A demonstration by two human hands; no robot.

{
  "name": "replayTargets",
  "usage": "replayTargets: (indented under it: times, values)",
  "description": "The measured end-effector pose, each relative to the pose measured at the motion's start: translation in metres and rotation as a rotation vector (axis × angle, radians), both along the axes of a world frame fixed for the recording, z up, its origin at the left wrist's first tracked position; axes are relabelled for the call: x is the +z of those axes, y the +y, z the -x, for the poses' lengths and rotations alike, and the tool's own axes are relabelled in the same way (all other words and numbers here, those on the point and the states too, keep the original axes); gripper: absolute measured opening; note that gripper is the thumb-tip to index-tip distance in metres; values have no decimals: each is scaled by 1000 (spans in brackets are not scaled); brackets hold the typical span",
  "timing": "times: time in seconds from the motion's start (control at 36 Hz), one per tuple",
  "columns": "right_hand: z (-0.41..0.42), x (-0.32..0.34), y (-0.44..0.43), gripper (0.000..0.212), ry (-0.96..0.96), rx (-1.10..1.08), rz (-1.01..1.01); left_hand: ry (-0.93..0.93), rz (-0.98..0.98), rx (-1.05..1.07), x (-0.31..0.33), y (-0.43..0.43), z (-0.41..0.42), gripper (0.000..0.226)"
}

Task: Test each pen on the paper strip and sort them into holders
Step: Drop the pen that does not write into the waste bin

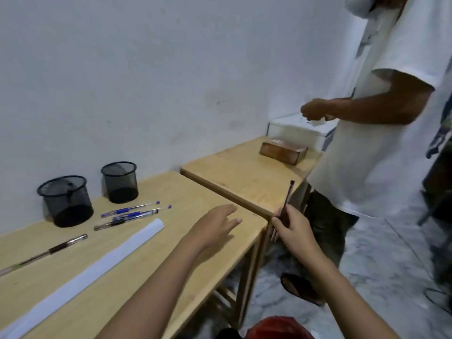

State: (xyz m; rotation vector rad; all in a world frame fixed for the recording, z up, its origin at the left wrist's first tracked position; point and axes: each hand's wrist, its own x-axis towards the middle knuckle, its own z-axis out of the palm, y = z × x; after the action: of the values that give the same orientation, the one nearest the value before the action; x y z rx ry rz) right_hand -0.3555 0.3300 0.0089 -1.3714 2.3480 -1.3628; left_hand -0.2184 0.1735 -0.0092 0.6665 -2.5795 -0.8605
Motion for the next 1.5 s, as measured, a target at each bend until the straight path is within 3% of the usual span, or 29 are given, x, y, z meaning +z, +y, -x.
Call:
replayTargets:
  times: [0.11,0.33,0.42,0.44,0.5,0.58,0.83,1.06,1.19,1.36,1.5]
  values:
    - [29,-72,54,11,-56,-138,-122,-69,12,-2,-20,14,24,50]
    - [71,-209,103,5,-287,-217,-648,-344,268,7,-49,0,68,55]
    - [75,-239,113,29,-349,-249,-734,-344,281,18,-54,-1,70,55]
    - [76,-246,115,32,-377,-247,-748,-341,287,22,-54,-2,70,55]
    - [81,-265,119,11,-408,-250,-780,-338,297,23,-53,-2,71,55]
    - [96,-312,128,60,-451,-275,-766,-335,300,27,-54,-2,73,55]
    - [114,-359,122,70,-455,-292,-774,-292,340,55,-60,-5,74,54]
    - [113,-330,100,65,-461,-268,-731,-282,325,56,-58,-4,73,61]
    - [110,-294,92,30,-413,-314,-715,-284,313,53,-55,-2,73,56]
    - [111,-256,85,48,-391,-293,-670,-290,273,38,-49,3,70,55]
    - [110,-205,75,33,-308,-276,-559,-337,225,6,-37,2,61,54]
